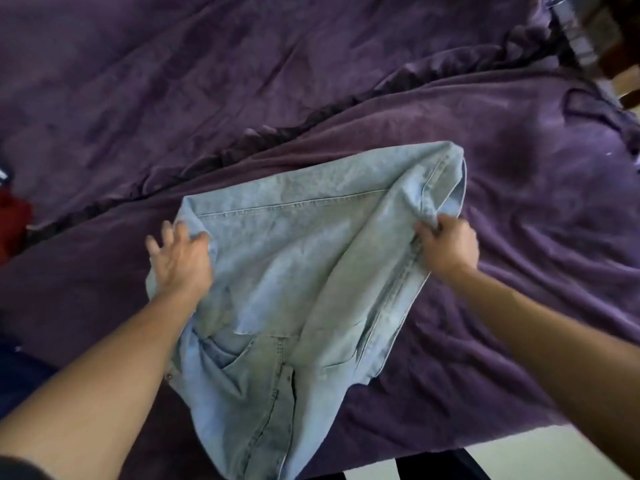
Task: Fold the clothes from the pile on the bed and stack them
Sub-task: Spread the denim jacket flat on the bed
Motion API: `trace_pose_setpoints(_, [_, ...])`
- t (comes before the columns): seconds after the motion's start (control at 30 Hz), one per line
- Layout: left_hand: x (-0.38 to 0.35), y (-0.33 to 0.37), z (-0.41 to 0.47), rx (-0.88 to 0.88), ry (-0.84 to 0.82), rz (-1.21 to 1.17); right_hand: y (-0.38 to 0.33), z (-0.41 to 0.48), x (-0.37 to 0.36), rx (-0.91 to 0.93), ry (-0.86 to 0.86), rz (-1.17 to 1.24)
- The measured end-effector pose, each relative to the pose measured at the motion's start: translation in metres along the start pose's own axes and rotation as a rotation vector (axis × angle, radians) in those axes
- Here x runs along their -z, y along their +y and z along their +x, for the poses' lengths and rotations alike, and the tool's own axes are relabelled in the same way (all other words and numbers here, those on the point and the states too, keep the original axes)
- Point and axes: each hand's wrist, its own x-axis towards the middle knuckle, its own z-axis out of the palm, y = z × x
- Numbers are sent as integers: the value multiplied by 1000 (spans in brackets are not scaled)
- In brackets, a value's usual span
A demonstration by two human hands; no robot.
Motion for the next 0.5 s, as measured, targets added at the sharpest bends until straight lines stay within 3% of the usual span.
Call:
trace_pose_setpoints(0.1, [-5,-41,4,98,44,-130,-19,44,27,-15,148,-84])
trace_pose_setpoints(0.2, [-9,-75,8,297,158,-485,-41,42,36,-37,253,-140])
trace_pose_setpoints(0.3, [-17,-111,7,474,250,-751,-76,-8,13,254,328,-220])
trace_pose_setpoints(0.4, [-32,-158,10,444,307,-790,-117,-80,-46,619,161,-283])
trace_pose_setpoints(0.5, [-50,-206,24,360,360,-751,-152,-136,-116,776,-134,-408])
